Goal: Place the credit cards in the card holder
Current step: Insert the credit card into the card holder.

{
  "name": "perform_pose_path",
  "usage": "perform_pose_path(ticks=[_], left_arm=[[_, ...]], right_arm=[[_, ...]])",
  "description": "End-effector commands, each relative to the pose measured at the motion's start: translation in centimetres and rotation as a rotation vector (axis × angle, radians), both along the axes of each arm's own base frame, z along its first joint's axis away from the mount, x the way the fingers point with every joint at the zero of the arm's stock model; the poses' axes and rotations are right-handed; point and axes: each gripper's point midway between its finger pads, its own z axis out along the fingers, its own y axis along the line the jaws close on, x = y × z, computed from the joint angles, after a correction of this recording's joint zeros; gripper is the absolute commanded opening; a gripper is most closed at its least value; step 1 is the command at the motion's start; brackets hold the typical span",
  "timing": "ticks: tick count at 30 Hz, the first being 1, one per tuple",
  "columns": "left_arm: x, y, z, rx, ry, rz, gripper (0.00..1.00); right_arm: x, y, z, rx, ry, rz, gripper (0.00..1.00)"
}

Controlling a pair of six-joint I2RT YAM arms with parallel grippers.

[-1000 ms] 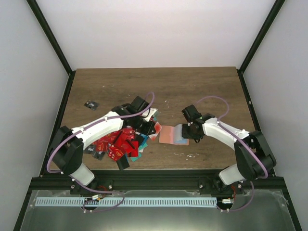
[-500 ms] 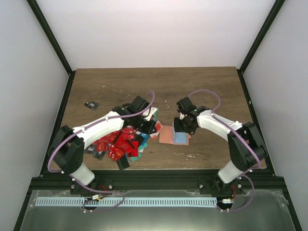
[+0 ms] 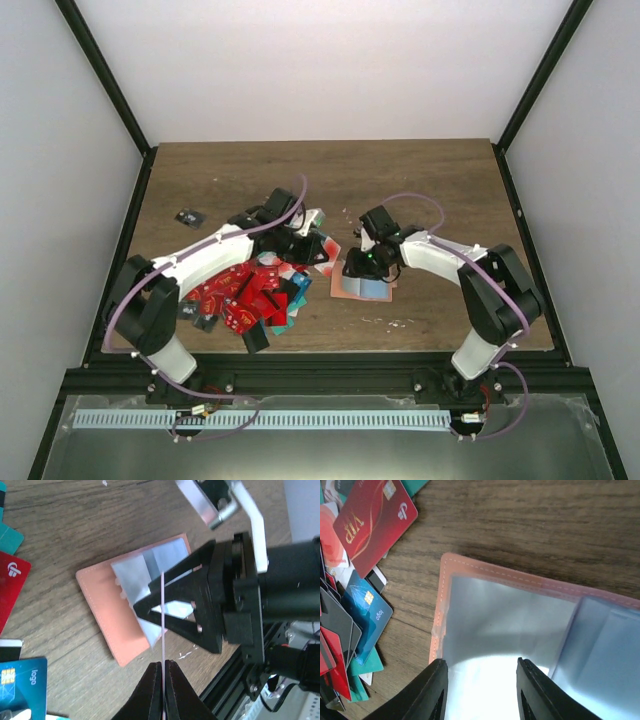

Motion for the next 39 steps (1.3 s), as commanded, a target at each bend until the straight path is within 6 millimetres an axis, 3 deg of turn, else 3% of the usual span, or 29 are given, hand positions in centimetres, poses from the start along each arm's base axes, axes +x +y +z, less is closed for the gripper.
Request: perform_pose_path(ticks=[1,12,16,25,30,39], left_arm=[[1.8,-2.3,0.9,-0.098,0.054,0.006,0.04],[5.5,-6.5,-2.0,-0.150,0.189,0.077,0.04],[6.1,-7.6,-4.1,-0.125,0.223,0.086,0.04],[4.9,-7.2,-7.9,-0.048,0.272,0.111,0.04],[4.0,-7.0,-8.3,-0.044,0.277,0.096,0.04],[3.1,-6.5,-7.9,-0.044,0.272,0.070,0.04]], right_arm=[[-0.4,1.1,-0.7,0.073,0.011,-0.007,0.39],[-1.9,-0.2,-1.2,0.075,0.000,-0.047,0.25],[-2.5,-0.4,-1.3,0.094,0.002,-0.057,0.20],[-2.9,-1.7,-0.4,0.098,0.002,-0.109,0.17],[-3.1,-2.8,0.8,0.113,0.009,-0.151,0.20],[-3.8,-6.3,0.5,0.079,0.022,-0.282,0.30]])
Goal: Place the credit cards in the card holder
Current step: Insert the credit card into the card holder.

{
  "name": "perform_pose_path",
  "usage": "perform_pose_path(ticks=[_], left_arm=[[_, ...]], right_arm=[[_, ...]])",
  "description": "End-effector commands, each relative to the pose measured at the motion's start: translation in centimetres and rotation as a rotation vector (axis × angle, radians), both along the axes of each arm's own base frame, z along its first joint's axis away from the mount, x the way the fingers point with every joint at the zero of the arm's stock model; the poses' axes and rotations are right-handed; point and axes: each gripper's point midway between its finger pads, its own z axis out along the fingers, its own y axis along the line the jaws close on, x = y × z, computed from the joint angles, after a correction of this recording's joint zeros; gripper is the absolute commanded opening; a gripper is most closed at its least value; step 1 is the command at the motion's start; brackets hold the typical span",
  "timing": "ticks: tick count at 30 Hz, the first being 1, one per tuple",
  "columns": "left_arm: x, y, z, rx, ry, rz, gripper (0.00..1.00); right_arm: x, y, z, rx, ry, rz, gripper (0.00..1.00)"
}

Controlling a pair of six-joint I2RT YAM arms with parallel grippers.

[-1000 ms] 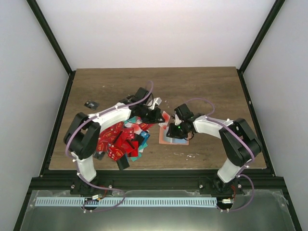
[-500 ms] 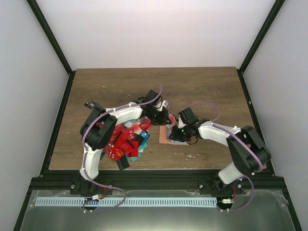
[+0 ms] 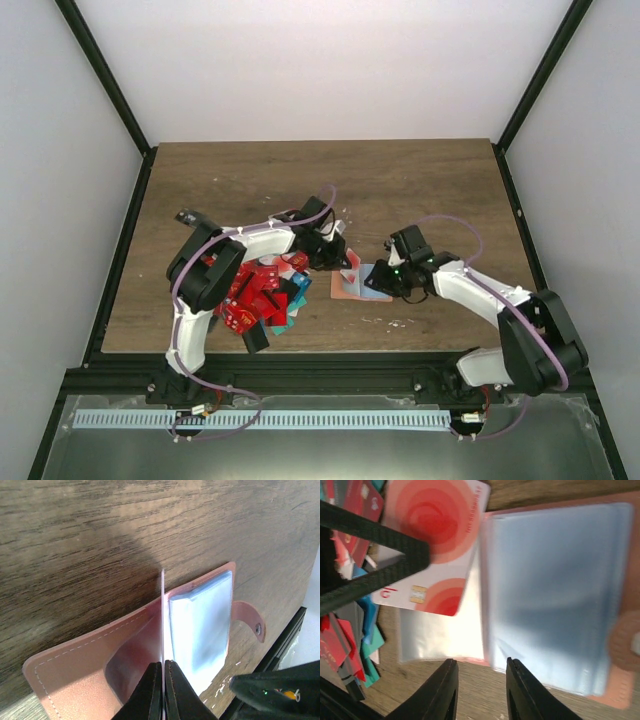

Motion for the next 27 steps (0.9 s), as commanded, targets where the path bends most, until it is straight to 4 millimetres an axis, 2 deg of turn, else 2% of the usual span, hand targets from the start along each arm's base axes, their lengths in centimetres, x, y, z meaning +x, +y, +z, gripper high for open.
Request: perform_pose_path(ticks=[1,8,15,27], left_arm=[[-0.5,-0.3,1.7,-0.034,-0.031,-0.031,0.04],[-1.3,-0.5,2.7,-0.054,-0.026,-0.058,0.04],[-2.2,-0.5,2.4,-0.034,0.007,-0.095,0.04],[-4.0,-1.2,1.8,-0.028,0.048,-0.163,0.04]], right_arm=[[-0.2,-2.6,-0.6,-0.041,0.028,-0.098,0.31],[0.5,-5.0,-1.4,-0.084,0.032,-0.203,0.35],[0.0,-6.3,-3.0,-0.103,0.072,-0.248,0.36],[-1.5,-5.7,-4.8,-0.047,0.125,-0.227,0.36]])
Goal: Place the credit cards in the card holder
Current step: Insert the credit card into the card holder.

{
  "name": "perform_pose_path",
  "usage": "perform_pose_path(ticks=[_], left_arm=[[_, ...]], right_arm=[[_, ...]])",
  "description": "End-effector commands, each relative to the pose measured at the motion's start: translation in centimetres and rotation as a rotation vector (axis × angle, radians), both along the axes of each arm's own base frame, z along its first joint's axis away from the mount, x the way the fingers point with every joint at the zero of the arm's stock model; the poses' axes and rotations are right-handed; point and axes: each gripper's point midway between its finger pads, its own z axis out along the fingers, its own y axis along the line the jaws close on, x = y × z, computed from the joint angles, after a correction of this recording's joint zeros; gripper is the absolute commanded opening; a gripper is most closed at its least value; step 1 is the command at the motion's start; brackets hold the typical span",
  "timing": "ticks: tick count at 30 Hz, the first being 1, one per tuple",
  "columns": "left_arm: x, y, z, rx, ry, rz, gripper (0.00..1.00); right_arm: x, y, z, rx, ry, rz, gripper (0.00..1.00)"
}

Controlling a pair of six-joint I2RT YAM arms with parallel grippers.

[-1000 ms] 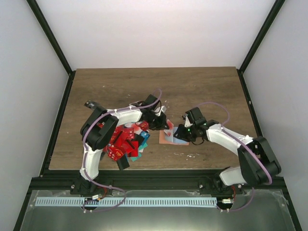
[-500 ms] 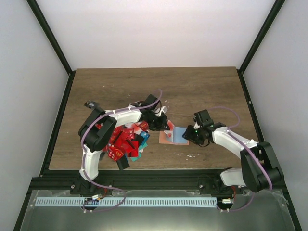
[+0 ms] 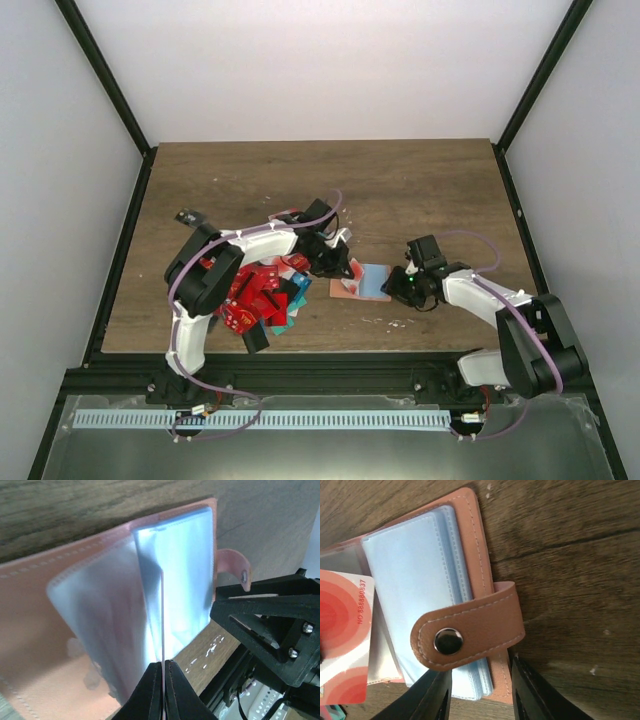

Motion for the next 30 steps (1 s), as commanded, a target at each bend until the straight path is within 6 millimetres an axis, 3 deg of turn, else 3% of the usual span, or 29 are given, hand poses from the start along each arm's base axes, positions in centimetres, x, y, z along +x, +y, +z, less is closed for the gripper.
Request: perform_pose_path(ticks=[1,17,30], left_arm=[[-0.6,-1.0,0.6,-0.026,0.005,-0.048,0.04],[-0.1,-0.7,-1.2,0.029,0.006,-0.012,0.04],[0.9,-1.9,-2.4,-0.007,0.038,0.033,0.04]], right_arm=[[-0.9,0.0,-1.3,0.022,0.044,-0.010,0.36],[-1.3,0.3,-1.2,0.041,0.051,0.007,0.36],[-1.7,1.1,-1.4,0.090,0.056,0.038,0.35]])
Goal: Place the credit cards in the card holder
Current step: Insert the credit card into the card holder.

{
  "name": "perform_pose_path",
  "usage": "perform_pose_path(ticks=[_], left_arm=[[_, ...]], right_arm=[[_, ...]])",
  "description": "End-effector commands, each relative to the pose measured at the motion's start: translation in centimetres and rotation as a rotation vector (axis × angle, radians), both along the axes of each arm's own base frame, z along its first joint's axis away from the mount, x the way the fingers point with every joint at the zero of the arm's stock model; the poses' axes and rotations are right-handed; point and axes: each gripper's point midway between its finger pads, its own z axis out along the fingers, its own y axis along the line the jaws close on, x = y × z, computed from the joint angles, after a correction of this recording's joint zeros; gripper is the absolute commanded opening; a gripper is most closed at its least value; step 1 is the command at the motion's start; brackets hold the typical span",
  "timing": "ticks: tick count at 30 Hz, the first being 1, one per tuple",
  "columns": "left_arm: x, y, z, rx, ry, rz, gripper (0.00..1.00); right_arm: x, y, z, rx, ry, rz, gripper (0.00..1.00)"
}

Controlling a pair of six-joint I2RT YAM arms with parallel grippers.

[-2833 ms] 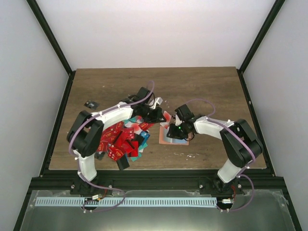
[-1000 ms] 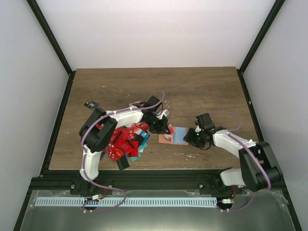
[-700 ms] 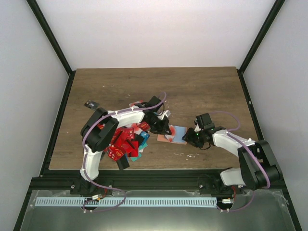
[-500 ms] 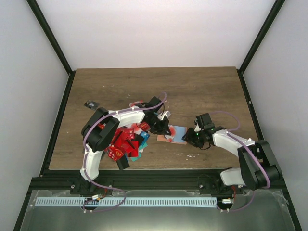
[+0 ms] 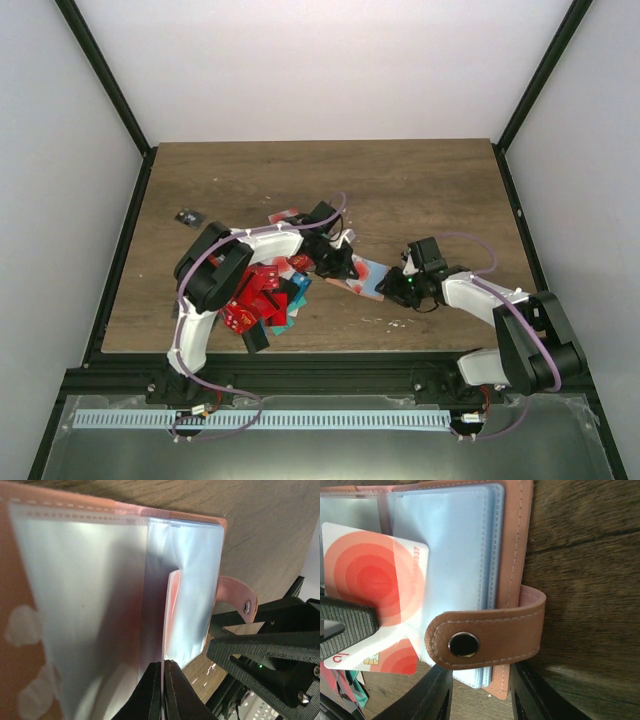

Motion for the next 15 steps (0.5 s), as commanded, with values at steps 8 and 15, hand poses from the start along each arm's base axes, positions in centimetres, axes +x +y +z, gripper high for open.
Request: perform_pose_path(ticks=[8,15], left_arm=[[0.7,-1.0,-1.9,-0.012,0.032,0.031,0.04],[0.7,-1.2,-2.1,-0.028,0.023,0.014,0.04]], right_arm=[[-1.6,-0.8,-1.6,-0.043,0.067,0.009,0.35],[-0.5,-1.3,-1.0,-0.085,0.050,-0.006,0.35]])
